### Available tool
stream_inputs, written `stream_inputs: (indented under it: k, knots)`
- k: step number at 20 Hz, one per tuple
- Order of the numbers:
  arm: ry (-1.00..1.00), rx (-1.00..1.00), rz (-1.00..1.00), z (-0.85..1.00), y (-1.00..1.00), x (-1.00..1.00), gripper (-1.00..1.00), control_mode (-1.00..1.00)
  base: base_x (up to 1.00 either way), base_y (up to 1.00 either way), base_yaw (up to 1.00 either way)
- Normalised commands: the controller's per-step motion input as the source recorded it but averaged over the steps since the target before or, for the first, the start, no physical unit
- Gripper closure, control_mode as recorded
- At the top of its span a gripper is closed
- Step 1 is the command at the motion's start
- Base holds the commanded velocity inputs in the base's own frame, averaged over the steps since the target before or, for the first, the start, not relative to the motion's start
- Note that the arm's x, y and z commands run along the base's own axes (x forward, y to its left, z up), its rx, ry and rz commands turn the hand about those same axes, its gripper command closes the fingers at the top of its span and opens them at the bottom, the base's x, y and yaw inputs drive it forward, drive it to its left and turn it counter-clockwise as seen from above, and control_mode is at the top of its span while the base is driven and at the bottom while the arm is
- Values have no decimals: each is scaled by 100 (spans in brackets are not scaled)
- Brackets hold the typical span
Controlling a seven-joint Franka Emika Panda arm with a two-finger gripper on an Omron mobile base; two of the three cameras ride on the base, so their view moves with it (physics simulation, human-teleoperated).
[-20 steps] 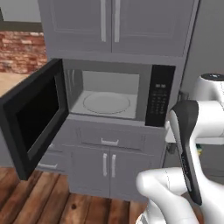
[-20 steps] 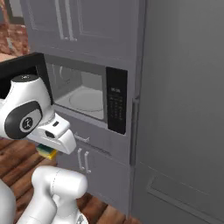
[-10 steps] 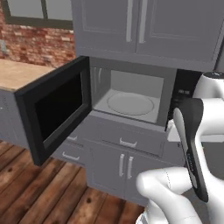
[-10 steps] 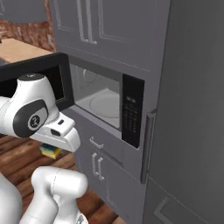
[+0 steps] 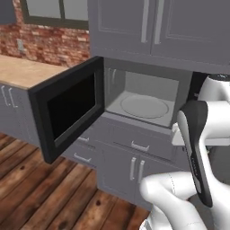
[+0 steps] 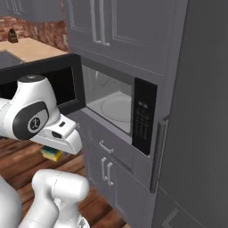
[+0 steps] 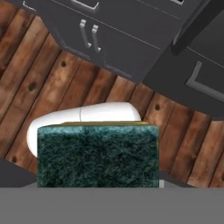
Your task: Place the sponge inside the microwave to prepare for sanitizing.
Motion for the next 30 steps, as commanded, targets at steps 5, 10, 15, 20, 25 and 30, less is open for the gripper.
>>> stream_inputs:
  k: [5, 10, 15, 20, 25, 30]
  knots:
    - [0, 0, 0, 0, 0, 0, 100, 100, 18, 4, 10]
    - [0, 0, 0, 0, 0, 0, 100, 100, 35, 0, 9]
    - [0, 0, 0, 0, 0, 0, 100, 100, 43, 0, 10]
    - [0, 0, 0, 0, 0, 0, 100, 100, 35, 1, 9]
    - [0, 0, 0, 0, 0, 0, 100, 100, 36, 6, 8]
    - [0, 0, 0, 0, 0, 0, 100, 100, 41, 10, 6]
